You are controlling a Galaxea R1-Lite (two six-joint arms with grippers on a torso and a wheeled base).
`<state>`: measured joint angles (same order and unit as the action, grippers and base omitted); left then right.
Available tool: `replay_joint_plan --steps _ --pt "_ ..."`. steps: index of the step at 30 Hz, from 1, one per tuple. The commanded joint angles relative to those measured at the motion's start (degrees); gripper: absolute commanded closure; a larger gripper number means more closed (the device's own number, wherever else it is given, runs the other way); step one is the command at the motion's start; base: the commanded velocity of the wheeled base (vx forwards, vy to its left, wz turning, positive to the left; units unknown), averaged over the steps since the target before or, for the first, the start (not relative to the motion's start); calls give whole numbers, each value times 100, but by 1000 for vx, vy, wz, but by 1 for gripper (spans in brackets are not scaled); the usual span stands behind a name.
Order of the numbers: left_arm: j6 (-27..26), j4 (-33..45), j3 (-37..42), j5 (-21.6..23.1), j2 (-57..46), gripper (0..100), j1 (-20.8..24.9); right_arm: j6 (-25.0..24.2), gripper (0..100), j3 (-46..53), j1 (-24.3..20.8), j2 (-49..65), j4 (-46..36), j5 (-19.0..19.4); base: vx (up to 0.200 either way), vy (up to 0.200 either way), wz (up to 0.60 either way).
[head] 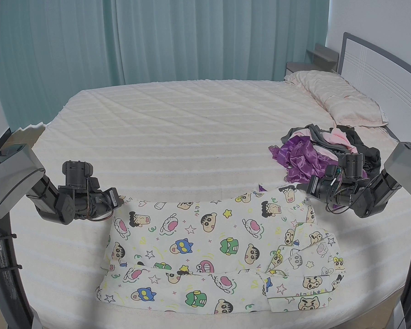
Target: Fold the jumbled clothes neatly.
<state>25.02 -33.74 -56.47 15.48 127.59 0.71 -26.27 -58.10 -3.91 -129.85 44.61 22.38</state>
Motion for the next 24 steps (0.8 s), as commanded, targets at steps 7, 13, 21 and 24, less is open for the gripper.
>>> replay_joint_plan --steps 7,13,21,24 --pt "-5 -27 145 16 21 100 0 -1 100 247 13 206 31 29 0 0 0" --pt "-14 -97 285 16 -173 100 0 8 100 545 5 523 31 188 0 0 0" --pt "-58 -97 663 16 -489 100 0 69 100 1161 66 927 48 407 0 0 0" --pt "-93 -97 813 7 -533 100 0 69 100 1442 84 1067 206 522 0 0 0"
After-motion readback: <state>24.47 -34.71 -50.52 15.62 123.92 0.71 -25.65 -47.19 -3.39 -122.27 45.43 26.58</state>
